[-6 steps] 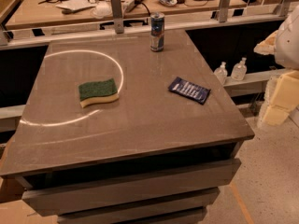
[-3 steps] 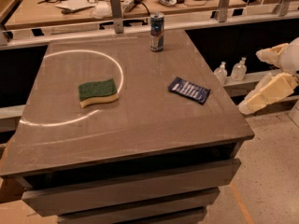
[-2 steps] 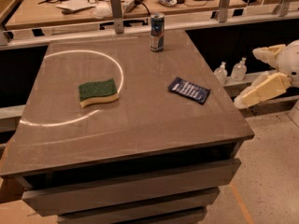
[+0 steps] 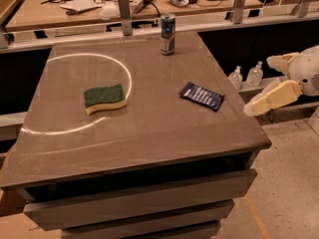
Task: Move rxbar blueberry near sponge
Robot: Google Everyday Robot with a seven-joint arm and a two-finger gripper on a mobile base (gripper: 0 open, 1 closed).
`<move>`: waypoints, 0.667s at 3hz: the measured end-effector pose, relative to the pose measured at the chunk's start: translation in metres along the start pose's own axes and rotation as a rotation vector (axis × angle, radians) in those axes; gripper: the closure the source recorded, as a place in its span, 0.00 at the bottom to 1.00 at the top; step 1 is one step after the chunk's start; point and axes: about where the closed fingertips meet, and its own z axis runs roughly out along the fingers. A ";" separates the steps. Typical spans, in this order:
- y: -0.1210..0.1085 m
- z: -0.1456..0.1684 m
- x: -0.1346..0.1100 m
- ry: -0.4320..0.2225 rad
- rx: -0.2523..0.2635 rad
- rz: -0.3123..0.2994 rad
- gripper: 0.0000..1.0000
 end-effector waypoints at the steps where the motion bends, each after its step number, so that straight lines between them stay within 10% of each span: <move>1: -0.014 0.019 0.007 0.007 0.022 0.037 0.00; 2: -0.024 0.036 0.010 0.005 0.032 0.040 0.00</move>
Offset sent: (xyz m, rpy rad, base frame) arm 0.0582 0.0079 -0.0446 0.0015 -0.0186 -0.0516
